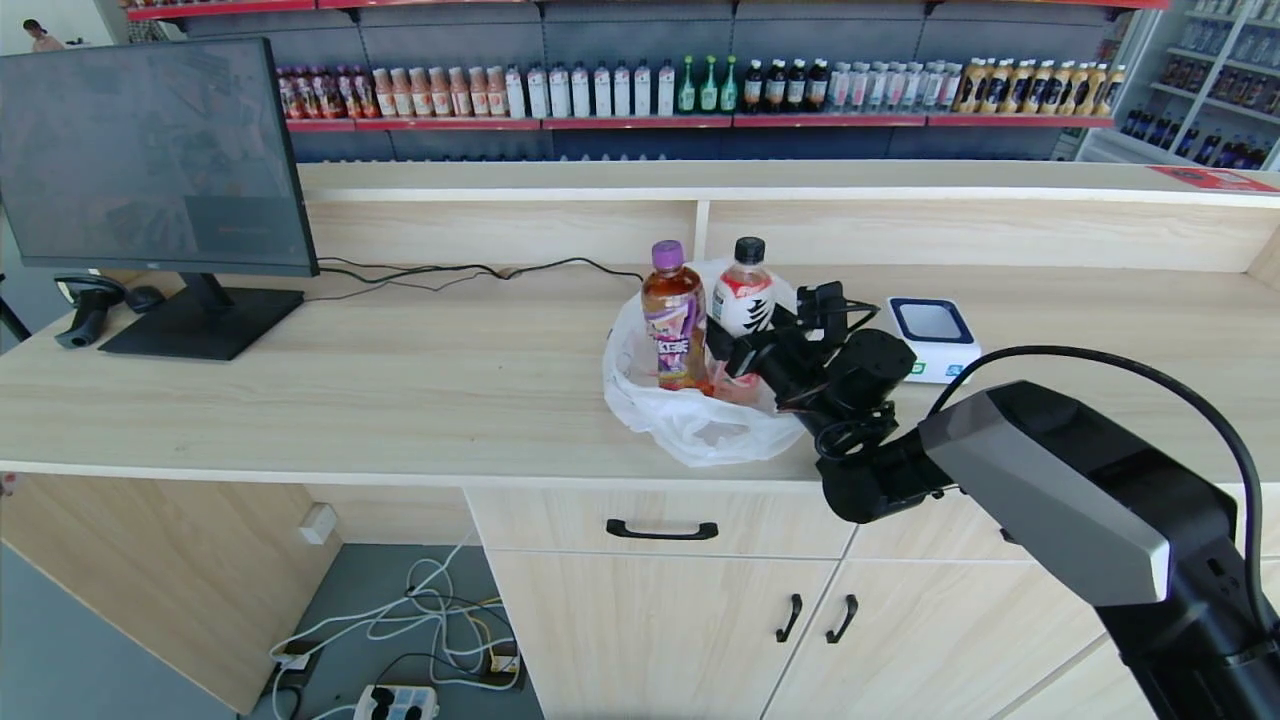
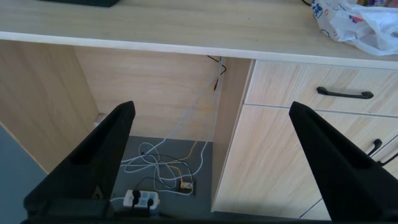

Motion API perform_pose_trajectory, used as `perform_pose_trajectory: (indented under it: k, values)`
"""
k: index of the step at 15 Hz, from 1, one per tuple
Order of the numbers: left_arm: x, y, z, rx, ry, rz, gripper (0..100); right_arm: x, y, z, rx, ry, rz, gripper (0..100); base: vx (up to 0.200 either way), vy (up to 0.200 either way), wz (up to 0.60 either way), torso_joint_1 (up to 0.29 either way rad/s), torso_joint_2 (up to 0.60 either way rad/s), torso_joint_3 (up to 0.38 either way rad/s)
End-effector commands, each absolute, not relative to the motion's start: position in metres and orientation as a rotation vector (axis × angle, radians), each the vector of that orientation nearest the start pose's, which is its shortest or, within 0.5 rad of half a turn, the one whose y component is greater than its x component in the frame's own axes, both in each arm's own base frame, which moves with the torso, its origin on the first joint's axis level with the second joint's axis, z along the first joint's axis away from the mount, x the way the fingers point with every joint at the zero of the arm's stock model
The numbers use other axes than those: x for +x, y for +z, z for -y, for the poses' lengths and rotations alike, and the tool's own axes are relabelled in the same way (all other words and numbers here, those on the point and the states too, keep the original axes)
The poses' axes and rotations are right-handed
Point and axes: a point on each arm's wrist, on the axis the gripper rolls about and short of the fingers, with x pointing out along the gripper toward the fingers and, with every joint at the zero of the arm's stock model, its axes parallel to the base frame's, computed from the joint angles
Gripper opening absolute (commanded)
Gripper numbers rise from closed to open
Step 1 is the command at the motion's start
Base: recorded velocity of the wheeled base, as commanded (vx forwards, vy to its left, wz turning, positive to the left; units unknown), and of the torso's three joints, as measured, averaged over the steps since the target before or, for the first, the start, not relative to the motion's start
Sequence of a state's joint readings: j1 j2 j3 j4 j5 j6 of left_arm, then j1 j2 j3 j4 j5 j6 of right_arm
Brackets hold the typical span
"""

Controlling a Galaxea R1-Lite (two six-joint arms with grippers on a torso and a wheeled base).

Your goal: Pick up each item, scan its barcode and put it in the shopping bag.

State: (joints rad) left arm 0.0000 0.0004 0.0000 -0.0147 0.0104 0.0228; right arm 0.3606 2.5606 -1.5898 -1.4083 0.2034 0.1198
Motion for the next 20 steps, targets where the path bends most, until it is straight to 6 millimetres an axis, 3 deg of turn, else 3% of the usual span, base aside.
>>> perform_pose_trajectory:
  k: [1, 12, 20]
  values:
    - [-0.023, 0.077, 0.000, 0.023, 0.011, 0.015, 100, 0.471, 0.110, -0.182, 0.153, 0.577, 0.422, 100, 0.000, 0.000, 0.00, 0.000, 0.00, 0.000]
    - [-0.023, 0.077, 0.000, 0.029, 0.011, 0.018, 100, 0.474, 0.130, -0.165, 0.152, 0.541, 0.477, 100, 0.000, 0.000, 0.00, 0.000, 0.00, 0.000]
    - [-0.023, 0.077, 0.000, 0.028, 0.011, 0.014, 100, 0.473, 0.188, -0.157, 0.158, 0.533, 0.563, 100, 0.000, 0.000, 0.00, 0.000, 0.00, 0.000]
